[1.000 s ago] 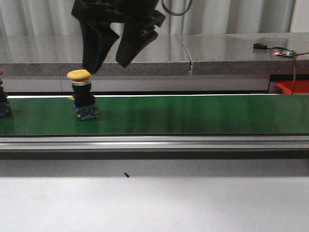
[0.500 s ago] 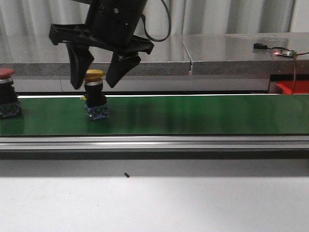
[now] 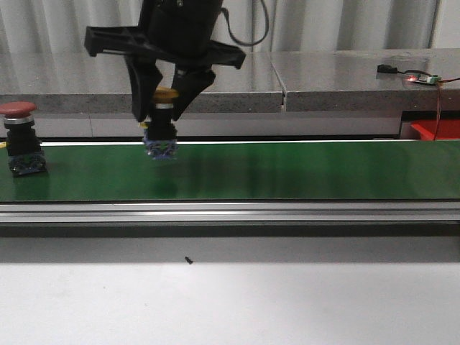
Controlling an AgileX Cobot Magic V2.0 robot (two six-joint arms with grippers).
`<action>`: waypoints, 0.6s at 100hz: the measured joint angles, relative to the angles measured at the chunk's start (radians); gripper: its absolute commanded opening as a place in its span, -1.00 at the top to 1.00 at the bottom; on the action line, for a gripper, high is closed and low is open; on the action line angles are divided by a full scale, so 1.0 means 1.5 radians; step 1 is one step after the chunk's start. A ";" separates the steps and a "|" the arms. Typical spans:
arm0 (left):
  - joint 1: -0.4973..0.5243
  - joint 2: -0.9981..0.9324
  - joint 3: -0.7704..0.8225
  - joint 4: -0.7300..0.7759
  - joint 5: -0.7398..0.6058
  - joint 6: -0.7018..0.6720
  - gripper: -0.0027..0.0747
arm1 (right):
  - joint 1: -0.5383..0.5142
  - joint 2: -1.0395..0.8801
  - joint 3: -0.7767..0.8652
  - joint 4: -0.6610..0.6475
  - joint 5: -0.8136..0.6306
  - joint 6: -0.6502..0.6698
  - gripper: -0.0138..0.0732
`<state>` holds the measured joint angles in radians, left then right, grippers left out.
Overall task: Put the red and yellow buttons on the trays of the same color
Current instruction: 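Lift the yellow button and carry it over the yellow tray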
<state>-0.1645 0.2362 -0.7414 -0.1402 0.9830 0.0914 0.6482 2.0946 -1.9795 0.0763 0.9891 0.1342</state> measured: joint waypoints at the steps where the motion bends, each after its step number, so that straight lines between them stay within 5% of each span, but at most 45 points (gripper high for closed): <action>1: 0.000 0.000 0.000 0.000 0.000 0.000 0.98 | 0.000 -0.002 0.000 -0.003 0.004 0.003 0.54; 60: 0.000 0.000 0.000 0.000 0.000 0.000 0.98 | -0.059 -0.188 0.174 -0.087 0.037 0.063 0.55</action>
<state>-0.1645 0.2362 -0.7414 -0.1402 0.9830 0.0914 0.5596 1.8125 -1.7183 -0.0545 1.0446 0.2282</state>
